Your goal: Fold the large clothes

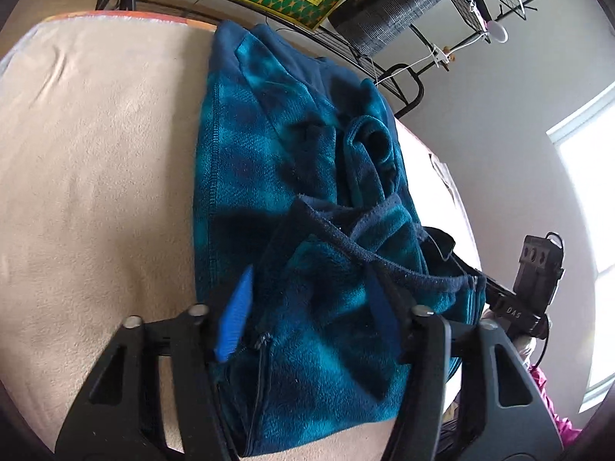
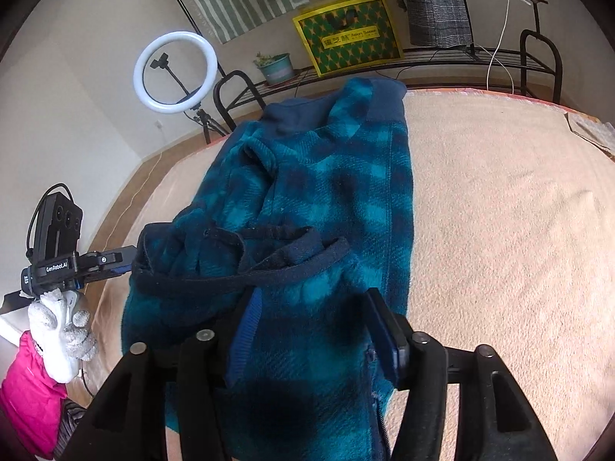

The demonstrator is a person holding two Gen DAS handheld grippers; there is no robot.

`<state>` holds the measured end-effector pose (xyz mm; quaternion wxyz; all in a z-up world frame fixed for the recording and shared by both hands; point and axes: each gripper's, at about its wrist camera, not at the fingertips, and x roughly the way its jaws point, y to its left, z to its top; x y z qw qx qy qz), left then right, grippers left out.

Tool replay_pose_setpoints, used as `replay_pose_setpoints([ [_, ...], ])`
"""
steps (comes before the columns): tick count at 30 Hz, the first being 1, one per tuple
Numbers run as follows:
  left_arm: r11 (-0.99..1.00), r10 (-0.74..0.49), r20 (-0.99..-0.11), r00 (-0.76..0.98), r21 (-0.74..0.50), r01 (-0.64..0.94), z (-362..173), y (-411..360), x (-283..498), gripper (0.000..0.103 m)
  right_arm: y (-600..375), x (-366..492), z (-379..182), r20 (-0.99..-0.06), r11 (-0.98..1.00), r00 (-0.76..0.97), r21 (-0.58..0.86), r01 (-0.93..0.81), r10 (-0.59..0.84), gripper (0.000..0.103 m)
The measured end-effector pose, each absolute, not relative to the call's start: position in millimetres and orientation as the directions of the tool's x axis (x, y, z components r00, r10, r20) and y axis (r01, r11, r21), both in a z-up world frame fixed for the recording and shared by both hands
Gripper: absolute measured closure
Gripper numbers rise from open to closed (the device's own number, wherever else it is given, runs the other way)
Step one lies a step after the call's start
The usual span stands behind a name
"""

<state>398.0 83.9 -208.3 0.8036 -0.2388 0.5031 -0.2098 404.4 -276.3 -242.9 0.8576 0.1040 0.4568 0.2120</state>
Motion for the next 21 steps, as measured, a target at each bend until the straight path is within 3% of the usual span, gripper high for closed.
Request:
replay_pose_setpoints([
  [3, 0.801, -0.578, -0.711, 0.399, -0.587, 0.115, -207.2, 79.6, 396.8, 0.067, -279.5, 408.5, -247.0, -0.737, 0.885, 0.49, 0.384, -0.262, 0.465, 0.041],
  [8, 0.807, -0.57, -0.718, 0.399, -0.582, 0.104, -210.2, 76.2, 396.8, 0.075, -274.8, 415.0, -250.9, -0.737, 0.879, 0.48, 0.392, -0.27, 0.476, 0.042],
  [13, 0.814, -0.557, -0.72, 0.414, -0.572, 0.1, -208.4, 75.6, 394.9, 0.09, -272.1, 416.2, -254.5, -0.738, 0.871, 0.463, 0.411, -0.268, 0.491, 0.069],
  [16, 0.818, -0.546, -0.72, 0.428, -0.568, 0.089, -204.1, 75.1, 391.7, 0.093, -276.6, 413.7, -252.1, -0.726, 0.867, 0.473, 0.431, -0.251, 0.499, 0.081],
  [21, 0.831, -0.503, -0.712, 0.491, -0.554, 0.047, -188.5, 91.1, 387.7, 0.095, -275.7, 395.2, -222.0, -0.705, 0.906, 0.575, 0.376, -0.193, 0.415, 0.092],
])
